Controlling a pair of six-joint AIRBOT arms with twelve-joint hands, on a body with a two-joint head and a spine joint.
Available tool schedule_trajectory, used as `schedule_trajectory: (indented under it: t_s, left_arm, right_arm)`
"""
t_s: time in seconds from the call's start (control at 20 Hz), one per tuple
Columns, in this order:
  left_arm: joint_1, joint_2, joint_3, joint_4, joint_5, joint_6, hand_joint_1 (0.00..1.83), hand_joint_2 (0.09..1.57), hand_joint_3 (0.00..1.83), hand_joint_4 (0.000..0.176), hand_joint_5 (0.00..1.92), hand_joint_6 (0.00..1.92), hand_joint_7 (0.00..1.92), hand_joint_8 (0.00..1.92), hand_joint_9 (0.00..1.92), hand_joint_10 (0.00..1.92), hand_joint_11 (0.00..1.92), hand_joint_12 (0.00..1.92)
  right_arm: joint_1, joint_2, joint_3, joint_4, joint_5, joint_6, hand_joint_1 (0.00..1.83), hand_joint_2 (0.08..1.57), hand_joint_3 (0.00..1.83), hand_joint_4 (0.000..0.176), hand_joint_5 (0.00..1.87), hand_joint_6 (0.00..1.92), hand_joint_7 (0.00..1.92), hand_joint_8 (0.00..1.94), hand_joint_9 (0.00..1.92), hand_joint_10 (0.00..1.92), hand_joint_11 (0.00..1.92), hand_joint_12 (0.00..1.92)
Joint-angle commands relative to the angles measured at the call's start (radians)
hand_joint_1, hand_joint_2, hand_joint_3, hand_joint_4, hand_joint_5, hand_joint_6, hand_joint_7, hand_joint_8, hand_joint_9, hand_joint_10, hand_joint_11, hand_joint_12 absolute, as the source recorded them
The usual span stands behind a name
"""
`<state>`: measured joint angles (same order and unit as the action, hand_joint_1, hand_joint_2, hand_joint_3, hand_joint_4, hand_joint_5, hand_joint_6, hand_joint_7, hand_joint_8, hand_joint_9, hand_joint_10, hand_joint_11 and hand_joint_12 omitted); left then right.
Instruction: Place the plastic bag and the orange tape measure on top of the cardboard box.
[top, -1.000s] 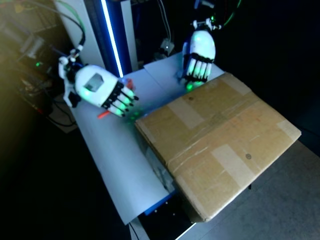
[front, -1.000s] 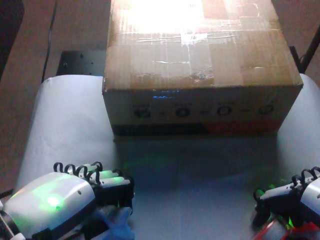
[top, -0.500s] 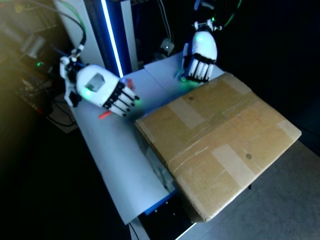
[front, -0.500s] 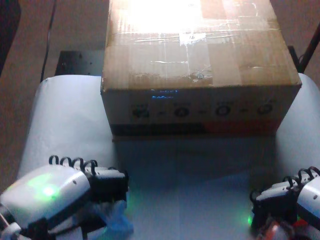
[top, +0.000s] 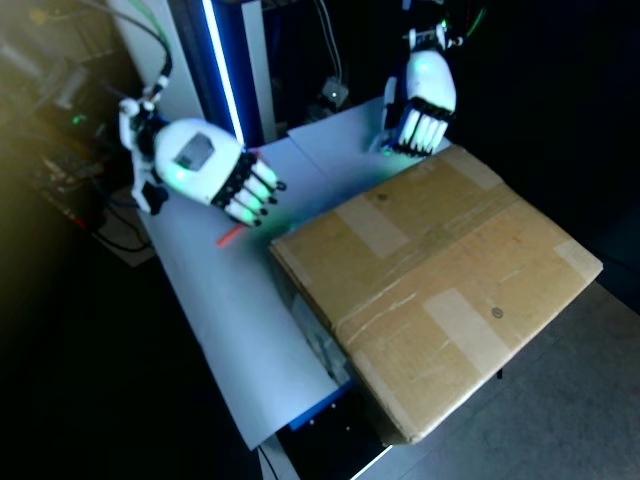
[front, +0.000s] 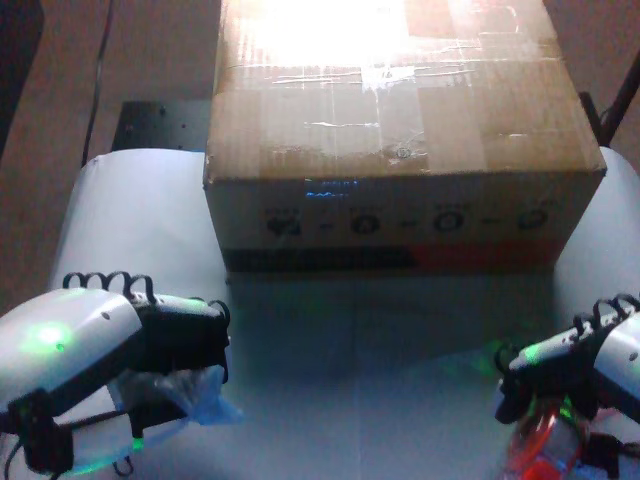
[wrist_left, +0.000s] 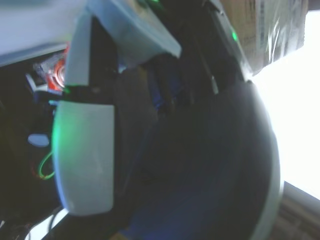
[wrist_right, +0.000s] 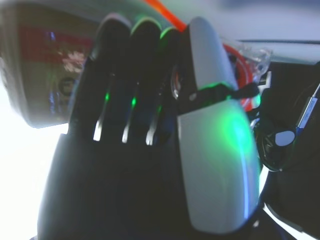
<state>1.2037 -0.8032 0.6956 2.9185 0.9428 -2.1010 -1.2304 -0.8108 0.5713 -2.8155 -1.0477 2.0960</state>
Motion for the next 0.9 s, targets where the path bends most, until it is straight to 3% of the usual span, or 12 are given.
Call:
schedule_trajectory:
  t_s: [0.0, 0.1, 0.3, 0.45, 0.5, 0.55, 0.6, 0.65, 0.7, 0.75, 0.8, 0.85]
  left_arm:
    - [-0.012, 0.007, -0.004, 0.037, 0.143, -0.02, 1.34, 1.22, 0.0, 0.0, 0.78, 1.19, 0.64, 1.37, 0.83, 1.46, 0.75, 1.42]
    - [-0.019, 0.026, -0.014, 0.052, 0.189, -0.028, 1.34, 1.21, 0.0, 0.0, 0.78, 1.14, 0.66, 1.39, 0.82, 1.48, 0.72, 1.47]
    - [-0.054, 0.059, -0.027, 0.066, 0.282, -0.028, 1.34, 1.2, 0.0, 0.0, 0.83, 1.1, 0.69, 1.34, 0.85, 1.4, 0.74, 1.4]
    - [-0.088, 0.063, -0.025, 0.075, 0.326, -0.028, 1.35, 1.17, 0.0, 0.0, 0.89, 1.01, 0.74, 1.27, 0.88, 1.33, 0.79, 1.28]
    - [-0.098, 0.063, -0.023, 0.078, 0.334, -0.028, 1.36, 1.16, 0.0, 0.0, 0.91, 0.95, 0.75, 1.26, 0.91, 1.33, 0.84, 1.32]
    - [-0.113, 0.062, -0.017, 0.08, 0.345, -0.028, 1.36, 1.15, 0.0, 0.0, 0.91, 0.96, 0.76, 1.25, 0.92, 1.3, 0.89, 1.3]
    - [-0.117, 0.061, -0.014, 0.081, 0.353, -0.028, 1.36, 1.14, 0.0, 0.0, 0.93, 0.94, 0.77, 1.22, 0.95, 1.25, 0.95, 1.28]
    - [-0.124, 0.06, -0.011, 0.081, 0.365, -0.028, 1.37, 1.12, 0.0, 0.0, 0.98, 0.89, 0.83, 1.12, 0.99, 1.18, 0.96, 1.24]
    - [-0.138, 0.059, -0.004, 0.082, 0.373, -0.028, 1.38, 1.1, 0.0, 0.0, 1.02, 0.83, 0.86, 1.08, 1.01, 1.14, 0.98, 1.23]
    - [-0.158, 0.055, 0.005, 0.087, 0.373, -0.028, 1.38, 1.1, 0.0, 0.0, 1.03, 0.82, 0.87, 1.06, 1.02, 1.13, 0.99, 1.22]
    - [-0.187, 0.046, 0.019, 0.094, 0.37, -0.028, 1.38, 1.1, 0.0, 0.0, 1.03, 0.82, 0.87, 1.07, 0.99, 1.16, 0.93, 1.28]
    - [-0.224, 0.034, 0.036, 0.094, 0.36, -0.027, 1.38, 1.1, 0.0, 0.0, 1.06, 0.77, 0.89, 1.05, 1.0, 1.14, 0.91, 1.26]
  right_arm:
    - [0.023, 0.007, -0.007, -0.052, -0.126, 0.008, 1.39, 1.09, 0.0, 0.0, 1.09, 0.65, 0.97, 1.08, 0.95, 1.25, 0.89, 1.48]
    - [0.051, 0.023, -0.013, -0.073, -0.135, 0.01, 1.39, 1.1, 0.0, 0.0, 1.12, 0.55, 0.91, 1.19, 0.91, 1.31, 0.89, 1.49]
    - [0.085, 0.07, -0.02, -0.12, -0.202, 0.051, 1.39, 1.08, 0.0, 0.0, 1.19, 0.42, 0.94, 1.15, 0.98, 1.21, 1.01, 1.41]
    - [0.134, 0.091, -0.02, -0.153, -0.207, 0.052, 1.27, 1.08, 0.01, 0.0, 1.08, 0.79, 1.0, 1.11, 1.03, 1.27, 0.98, 1.5]
    - [0.146, 0.097, -0.019, -0.157, -0.208, 0.052, 1.26, 1.05, 0.0, 0.0, 1.14, 0.68, 1.11, 0.96, 1.13, 1.24, 1.11, 1.42]
    - [0.163, 0.104, -0.015, -0.164, -0.208, 0.052, 1.24, 1.13, 0.02, 0.0, 0.97, 0.96, 0.91, 1.21, 1.15, 1.21, 1.16, 1.43]
    - [0.172, 0.108, -0.014, -0.167, -0.208, 0.052, 1.2, 1.16, 0.01, 0.0, 0.92, 1.04, 0.85, 1.34, 1.16, 1.26, 1.16, 1.45]
    - [0.187, 0.112, -0.008, -0.172, -0.208, 0.052, 1.24, 1.14, 0.0, 0.0, 0.96, 0.93, 0.9, 1.26, 1.06, 1.46, 1.13, 1.62]
    - [0.209, 0.113, 0.003, -0.178, -0.208, 0.052, 1.2, 1.16, 0.01, 0.0, 0.93, 1.04, 0.86, 1.3, 1.13, 1.44, 1.14, 1.62]
    - [0.224, 0.113, 0.017, -0.179, -0.208, 0.052, 1.25, 1.13, 0.0, 0.0, 1.07, 0.64, 0.91, 1.38, 1.15, 1.51, 1.16, 1.72]
    - [0.242, 0.113, 0.034, -0.179, -0.208, 0.052, 1.22, 1.15, 0.0, 0.0, 0.94, 0.96, 0.92, 1.27, 1.19, 1.52, 1.21, 1.73]
    - [0.26, 0.113, 0.049, -0.179, -0.208, 0.052, 1.2, 1.16, 0.0, 0.0, 0.92, 1.05, 0.86, 1.3, 1.2, 1.5, 1.23, 1.72]
